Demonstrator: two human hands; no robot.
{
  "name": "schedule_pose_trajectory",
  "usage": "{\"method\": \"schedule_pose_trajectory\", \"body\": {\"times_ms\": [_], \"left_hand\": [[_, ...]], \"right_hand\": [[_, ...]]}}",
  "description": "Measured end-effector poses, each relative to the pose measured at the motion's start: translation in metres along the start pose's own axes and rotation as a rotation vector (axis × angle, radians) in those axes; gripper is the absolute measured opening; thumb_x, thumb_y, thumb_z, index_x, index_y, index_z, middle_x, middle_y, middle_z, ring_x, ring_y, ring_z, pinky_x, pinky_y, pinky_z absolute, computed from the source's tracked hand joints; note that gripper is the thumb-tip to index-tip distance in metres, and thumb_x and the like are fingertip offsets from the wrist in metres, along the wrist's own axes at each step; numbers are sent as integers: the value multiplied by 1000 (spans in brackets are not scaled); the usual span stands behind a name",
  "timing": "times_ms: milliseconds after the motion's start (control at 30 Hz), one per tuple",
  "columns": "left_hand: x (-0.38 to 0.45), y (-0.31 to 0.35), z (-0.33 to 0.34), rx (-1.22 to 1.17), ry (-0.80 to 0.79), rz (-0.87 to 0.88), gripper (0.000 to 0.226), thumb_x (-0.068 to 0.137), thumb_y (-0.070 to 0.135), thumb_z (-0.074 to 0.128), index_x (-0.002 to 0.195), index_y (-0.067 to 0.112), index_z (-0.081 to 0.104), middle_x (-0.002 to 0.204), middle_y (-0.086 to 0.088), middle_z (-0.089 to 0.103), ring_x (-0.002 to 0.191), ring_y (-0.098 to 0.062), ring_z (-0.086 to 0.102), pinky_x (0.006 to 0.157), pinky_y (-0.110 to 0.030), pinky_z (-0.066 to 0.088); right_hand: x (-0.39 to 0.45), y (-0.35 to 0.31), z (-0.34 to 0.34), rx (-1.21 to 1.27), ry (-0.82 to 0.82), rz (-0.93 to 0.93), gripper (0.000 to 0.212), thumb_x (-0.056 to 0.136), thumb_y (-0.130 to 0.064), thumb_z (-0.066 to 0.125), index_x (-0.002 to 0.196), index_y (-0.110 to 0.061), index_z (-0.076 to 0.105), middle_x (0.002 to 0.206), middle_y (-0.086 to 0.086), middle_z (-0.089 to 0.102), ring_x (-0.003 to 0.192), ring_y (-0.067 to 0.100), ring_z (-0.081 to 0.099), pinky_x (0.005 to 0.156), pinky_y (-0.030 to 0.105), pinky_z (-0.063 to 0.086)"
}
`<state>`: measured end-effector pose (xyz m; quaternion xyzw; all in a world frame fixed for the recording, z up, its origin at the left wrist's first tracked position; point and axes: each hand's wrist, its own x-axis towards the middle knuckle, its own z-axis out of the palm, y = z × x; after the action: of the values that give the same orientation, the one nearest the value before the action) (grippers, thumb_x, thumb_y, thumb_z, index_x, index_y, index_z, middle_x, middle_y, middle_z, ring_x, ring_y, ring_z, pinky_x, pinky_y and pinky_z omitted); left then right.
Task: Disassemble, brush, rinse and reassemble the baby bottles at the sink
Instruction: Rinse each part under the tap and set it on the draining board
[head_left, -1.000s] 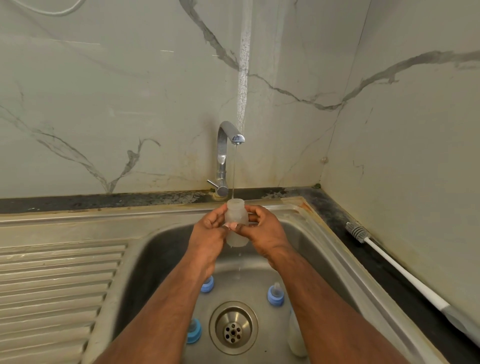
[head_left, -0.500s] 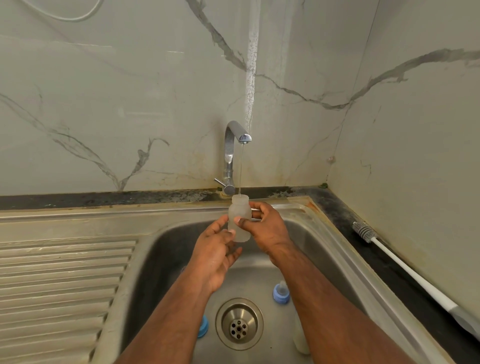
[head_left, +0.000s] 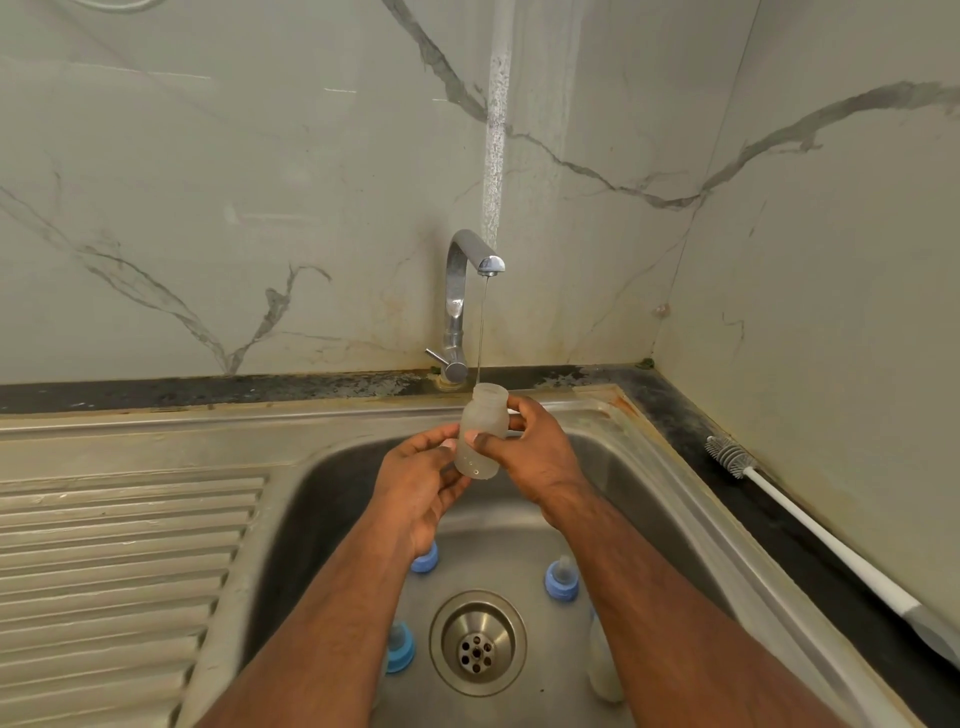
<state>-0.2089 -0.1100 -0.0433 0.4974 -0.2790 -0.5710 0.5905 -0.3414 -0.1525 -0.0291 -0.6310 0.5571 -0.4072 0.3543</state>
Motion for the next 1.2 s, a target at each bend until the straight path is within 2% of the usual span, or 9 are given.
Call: {"method": "schedule_pose_trajectory", "body": {"times_ms": [200, 367, 433, 533, 833, 967, 1067, 1133, 1200], "left_hand": [[6, -3, -2, 42, 116, -7, 25, 106, 25, 53, 127, 23, 67, 124, -2, 69, 117, -24, 63, 101, -44, 54], [7, -1, -3, 26, 184, 8, 28, 105, 26, 53, 131, 26, 64, 131, 1, 63, 125, -23, 56, 111, -49, 45], [8, -1, -2, 31, 168, -4, 29, 106, 27, 51, 132, 26, 64, 131, 2, 63, 125, -22, 56, 111, -48, 45], [8, -1, -3, 5, 154, 1, 27, 105, 25, 52, 128, 26, 66, 128, -2, 66, 120, -23, 60, 109, -47, 47], [6, 0, -3, 0, 136, 3, 28, 105, 26, 52, 130, 27, 65, 131, -1, 64, 124, -22, 57, 109, -45, 47], [6, -1, -4, -27, 130, 11, 26, 105, 24, 54, 129, 25, 66, 128, -4, 66, 121, -23, 60, 110, -46, 47], [7, 0, -3, -22, 116, 1, 28, 106, 25, 51, 131, 24, 65, 130, -1, 65, 124, -23, 59, 111, -46, 46], [7, 0, -4, -26, 115, 6, 26, 106, 26, 52, 128, 25, 66, 126, -2, 68, 119, -23, 63, 108, -48, 48], [7, -1, -4, -24, 112, 14, 26, 105, 27, 53, 128, 26, 66, 125, -3, 69, 117, -23, 64, 107, -48, 49]], "right_hand": [[2, -12, 4, -119, 42, -77, 73, 80, -36, 82, 141, -24, 46, 124, -9, 57, 112, 17, 58, 96, 41, 54], [-2, -8, 10, -203, -26, -69, 68, 80, -33, 82, 138, -23, 50, 128, -9, 60, 112, 16, 60, 95, 33, 52], [0, -10, 8, -143, 41, -102, 68, 80, -36, 81, 139, -23, 48, 118, -12, 56, 107, 14, 59, 89, 31, 52], [-2, -11, 9, -195, -30, -92, 64, 79, -34, 82, 135, -24, 52, 124, -6, 63, 101, 10, 57, 86, 26, 48], [-3, -8, 11, -146, 47, -133, 66, 80, -37, 81, 137, -25, 50, 117, -11, 58, 107, 14, 60, 90, 32, 53], [-3, -6, 12, -207, -28, -98, 63, 79, -31, 82, 134, -23, 54, 122, -6, 64, 111, 16, 62, 92, 29, 51], [-1, -9, 11, -125, 45, -117, 63, 80, -34, 81, 134, -26, 51, 115, -11, 60, 103, 14, 63, 84, 29, 53], [-1, -9, 12, -161, -13, -101, 58, 79, -32, 81, 131, -26, 54, 111, -8, 62, 102, 13, 62, 77, 23, 48], [-3, -8, 12, -170, -31, -109, 60, 79, -31, 81, 133, -25, 55, 115, -9, 63, 105, 13, 62, 82, 23, 48]]}}
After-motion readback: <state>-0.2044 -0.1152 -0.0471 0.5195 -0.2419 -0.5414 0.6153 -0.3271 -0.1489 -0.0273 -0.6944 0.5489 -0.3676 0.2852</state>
